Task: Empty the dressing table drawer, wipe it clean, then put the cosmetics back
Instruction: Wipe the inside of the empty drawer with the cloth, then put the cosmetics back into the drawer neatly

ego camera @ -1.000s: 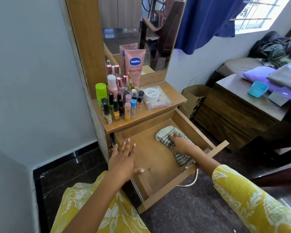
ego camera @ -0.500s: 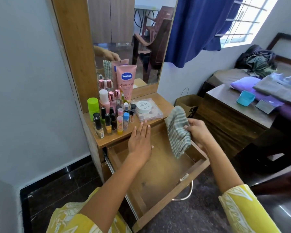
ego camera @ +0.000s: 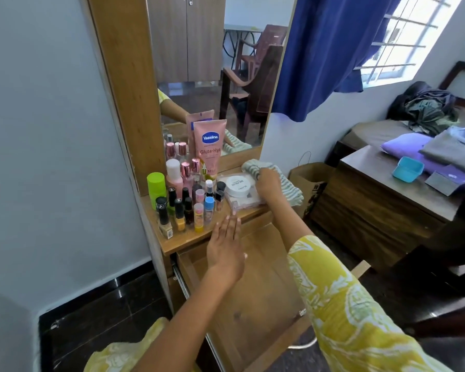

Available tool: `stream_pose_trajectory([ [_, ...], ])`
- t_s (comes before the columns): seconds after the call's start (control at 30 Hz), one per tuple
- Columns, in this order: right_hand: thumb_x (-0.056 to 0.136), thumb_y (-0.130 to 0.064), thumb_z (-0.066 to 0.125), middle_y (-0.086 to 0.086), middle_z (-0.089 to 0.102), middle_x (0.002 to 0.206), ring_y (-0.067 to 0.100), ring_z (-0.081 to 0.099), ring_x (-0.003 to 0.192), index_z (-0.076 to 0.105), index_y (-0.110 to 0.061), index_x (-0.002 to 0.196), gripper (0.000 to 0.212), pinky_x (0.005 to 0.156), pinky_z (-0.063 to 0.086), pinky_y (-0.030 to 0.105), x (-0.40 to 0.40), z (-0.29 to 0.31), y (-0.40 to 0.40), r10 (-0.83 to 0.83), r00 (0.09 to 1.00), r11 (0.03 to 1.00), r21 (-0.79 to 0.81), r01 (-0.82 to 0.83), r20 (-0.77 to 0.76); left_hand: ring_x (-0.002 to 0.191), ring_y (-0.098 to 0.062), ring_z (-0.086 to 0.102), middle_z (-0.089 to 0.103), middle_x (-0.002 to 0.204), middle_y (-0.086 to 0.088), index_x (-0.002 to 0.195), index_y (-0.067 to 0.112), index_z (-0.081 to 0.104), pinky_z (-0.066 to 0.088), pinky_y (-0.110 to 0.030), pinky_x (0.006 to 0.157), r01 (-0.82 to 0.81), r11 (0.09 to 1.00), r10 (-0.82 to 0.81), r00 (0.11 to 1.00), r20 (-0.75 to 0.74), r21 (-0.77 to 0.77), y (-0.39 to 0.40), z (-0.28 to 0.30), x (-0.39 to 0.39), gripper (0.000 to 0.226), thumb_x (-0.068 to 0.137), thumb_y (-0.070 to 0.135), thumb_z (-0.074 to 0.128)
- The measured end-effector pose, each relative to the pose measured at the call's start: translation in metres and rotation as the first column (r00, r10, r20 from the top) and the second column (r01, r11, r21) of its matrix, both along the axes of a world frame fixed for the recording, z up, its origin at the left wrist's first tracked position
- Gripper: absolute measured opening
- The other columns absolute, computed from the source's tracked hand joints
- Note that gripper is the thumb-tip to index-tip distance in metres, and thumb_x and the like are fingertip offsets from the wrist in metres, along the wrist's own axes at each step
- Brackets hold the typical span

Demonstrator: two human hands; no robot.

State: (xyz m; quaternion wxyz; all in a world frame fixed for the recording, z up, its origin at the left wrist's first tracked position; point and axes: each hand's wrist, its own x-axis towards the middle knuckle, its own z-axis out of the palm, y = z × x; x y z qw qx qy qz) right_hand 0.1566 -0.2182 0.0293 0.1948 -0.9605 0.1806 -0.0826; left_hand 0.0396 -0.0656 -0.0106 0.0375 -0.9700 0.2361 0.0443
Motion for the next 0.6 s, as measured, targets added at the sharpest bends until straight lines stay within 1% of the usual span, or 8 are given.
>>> stream_pose_trajectory([
  [0.1, 0.097, -0.003, 0.035, 0.025, 0.055, 0.127, 0.036, 0.05, 0.118, 0.051, 0.007, 0.122, 0.031, 0.094, 0.037, 0.035, 0.008, -0.004, -0.009, 0.045, 0.998, 0.999, 0.014, -0.045, -0.042, 0.142, -0.021, -0.018, -0.023, 0.154, -0.009, 0.145, 0.004, -0.017, -0.015, -0.036, 0.112, 0.001, 1.0, -0.001, 1.0, 0.003, -0.012, -0.001, -0.002, 0.0, 0.077, 0.1, 0.042, 0.032],
  [0.2, 0.098, -0.006, 0.034, 0.026, 0.054, 0.128, 0.036, 0.049, 0.119, 0.052, 0.007, 0.121, 0.032, 0.094, 0.035, 0.035, 0.009, -0.005, -0.013, 0.094, 0.995, 0.993, 0.073, -0.09, -0.044, 0.142, -0.022, -0.019, -0.024, 0.153, -0.009, 0.144, 0.004, -0.019, -0.015, -0.036, 0.111, 0.004, 1.0, -0.004, 1.0, 0.011, -0.004, -0.001, -0.004, 0.0, 0.078, 0.099, 0.042, 0.032],
  [0.3, 0.1, -0.01, 0.033, 0.023, 0.051, 0.134, 0.036, 0.046, 0.123, 0.05, 0.004, 0.127, 0.035, 0.097, 0.033, 0.034, 0.008, -0.004, -0.016, 0.138, 0.99, 0.984, 0.118, -0.132, -0.039, 0.142, -0.021, -0.019, -0.024, 0.153, -0.009, 0.144, 0.005, -0.019, -0.015, -0.036, 0.111, 0.004, 1.0, -0.004, 1.0, 0.013, -0.013, 0.0, -0.005, 0.001, 0.077, 0.1, 0.041, 0.032],
  [0.37, 0.1, -0.012, 0.033, 0.023, 0.055, 0.129, 0.035, 0.049, 0.118, 0.054, 0.003, 0.121, 0.033, 0.091, 0.035, 0.033, 0.005, -0.006, -0.019, 0.133, 0.991, 0.979, 0.153, -0.132, 0.005, 0.142, -0.021, -0.019, -0.024, 0.153, -0.009, 0.144, 0.005, -0.018, -0.016, -0.036, 0.111, 0.007, 1.0, -0.007, 1.0, 0.012, -0.022, 0.0, -0.006, 0.002, 0.076, 0.1, 0.041, 0.032],
  [0.43, 0.097, -0.009, 0.036, 0.023, 0.061, 0.117, 0.034, 0.055, 0.105, 0.061, 0.001, 0.108, 0.028, 0.078, 0.035, 0.032, -0.001, -0.011, -0.021, 0.089, 0.992, 0.98, 0.171, -0.103, 0.088, 0.142, -0.022, -0.019, -0.024, 0.153, -0.009, 0.144, 0.005, -0.018, -0.016, -0.036, 0.11, 0.007, 1.0, -0.007, 1.0, 0.011, -0.026, 0.0, -0.008, 0.002, 0.076, 0.1, 0.04, 0.032],
  [0.47, 0.096, -0.008, 0.037, 0.023, 0.063, 0.114, 0.031, 0.056, 0.1, 0.061, -0.002, 0.102, 0.025, 0.075, 0.034, 0.031, -0.006, -0.015, -0.021, 0.074, 0.989, 0.981, 0.169, -0.095, 0.125, 0.142, -0.022, -0.019, -0.024, 0.154, -0.009, 0.145, 0.005, -0.018, -0.016, -0.036, 0.11, 0.007, 1.0, -0.006, 1.0, 0.012, -0.027, 0.001, -0.009, 0.002, 0.075, 0.1, 0.04, 0.032],
  [0.5, 0.095, -0.006, 0.038, 0.022, 0.063, 0.115, 0.03, 0.056, 0.1, 0.061, -0.005, 0.104, 0.025, 0.076, 0.034, 0.03, -0.012, -0.018, -0.021, 0.074, 0.986, 0.982, 0.162, -0.098, 0.152, 0.142, -0.022, -0.019, -0.024, 0.153, -0.009, 0.145, 0.005, -0.018, -0.016, -0.036, 0.11, 0.009, 0.999, -0.008, 1.0, 0.013, -0.031, 0.001, -0.009, 0.003, 0.075, 0.1, 0.039, 0.032],
  [0.6, 0.096, -0.004, 0.038, 0.018, 0.06, 0.126, 0.033, 0.053, 0.115, 0.054, -0.003, 0.128, 0.036, 0.092, 0.038, 0.032, -0.031, -0.024, -0.017, 0.104, 0.972, 0.986, 0.105, -0.128, 0.209, 0.142, -0.021, -0.019, -0.024, 0.153, -0.009, 0.145, 0.005, -0.017, -0.015, -0.036, 0.111, 0.014, 0.999, -0.013, 1.0, 0.002, -0.052, 0.003, -0.009, 0.002, 0.073, 0.1, 0.036, 0.033],
])
